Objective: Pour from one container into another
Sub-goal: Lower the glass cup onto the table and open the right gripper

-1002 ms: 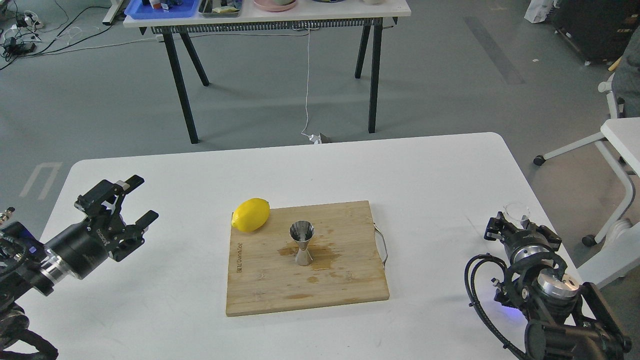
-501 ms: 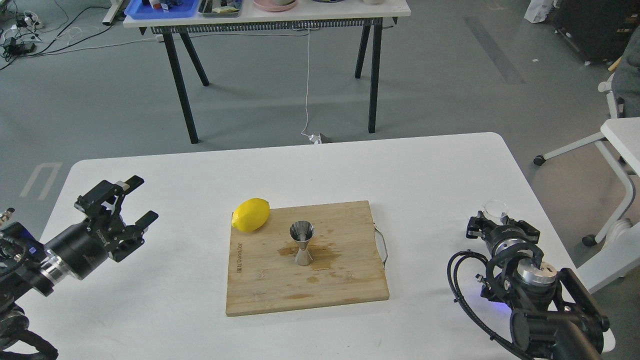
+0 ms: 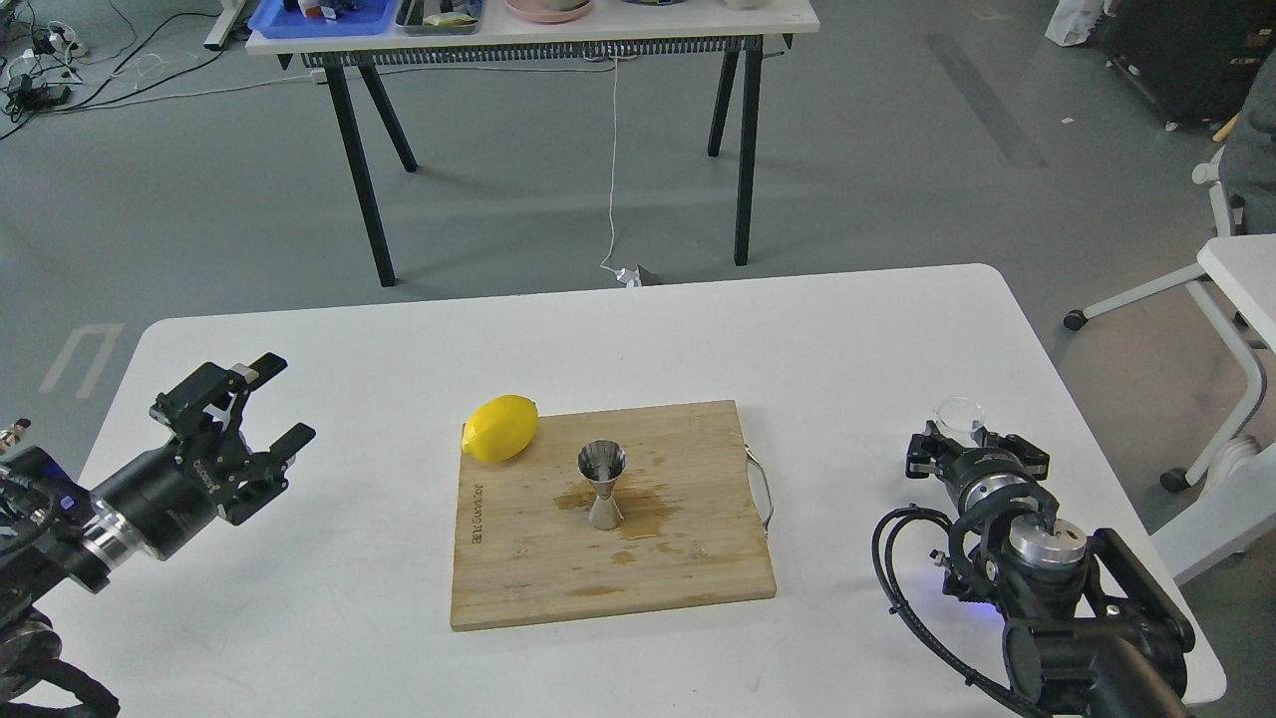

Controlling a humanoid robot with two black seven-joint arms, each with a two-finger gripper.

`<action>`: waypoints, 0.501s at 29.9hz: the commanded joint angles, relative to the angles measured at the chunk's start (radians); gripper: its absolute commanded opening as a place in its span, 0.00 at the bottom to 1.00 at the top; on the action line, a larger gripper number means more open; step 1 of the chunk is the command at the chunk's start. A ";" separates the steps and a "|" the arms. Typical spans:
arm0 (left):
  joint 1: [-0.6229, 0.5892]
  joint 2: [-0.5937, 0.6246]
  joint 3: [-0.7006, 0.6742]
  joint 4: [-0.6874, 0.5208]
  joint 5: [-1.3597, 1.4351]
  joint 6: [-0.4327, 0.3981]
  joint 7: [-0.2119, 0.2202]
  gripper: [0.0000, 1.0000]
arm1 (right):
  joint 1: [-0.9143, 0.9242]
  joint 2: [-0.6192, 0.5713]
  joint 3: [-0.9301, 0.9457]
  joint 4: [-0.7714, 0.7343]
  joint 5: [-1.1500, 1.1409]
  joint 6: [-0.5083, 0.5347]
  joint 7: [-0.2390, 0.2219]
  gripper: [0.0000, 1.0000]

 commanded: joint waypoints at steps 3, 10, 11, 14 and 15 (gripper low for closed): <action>-0.002 -0.001 0.000 0.000 0.000 0.000 0.000 0.99 | 0.005 0.000 -0.019 -0.004 -0.001 0.000 -0.003 0.48; -0.002 -0.001 0.000 0.000 0.000 0.000 0.000 0.99 | 0.008 0.000 -0.022 -0.005 -0.003 0.000 -0.003 0.53; -0.002 -0.001 0.000 0.000 0.000 0.000 0.000 0.99 | 0.008 0.000 -0.022 -0.005 -0.003 0.000 -0.003 0.53; -0.003 -0.001 0.000 0.000 0.000 0.000 0.000 0.99 | 0.008 0.000 -0.022 -0.005 -0.003 0.000 -0.003 0.55; -0.003 -0.001 0.000 0.000 0.000 0.000 0.000 0.99 | 0.008 0.000 -0.023 -0.005 -0.004 0.000 -0.003 0.55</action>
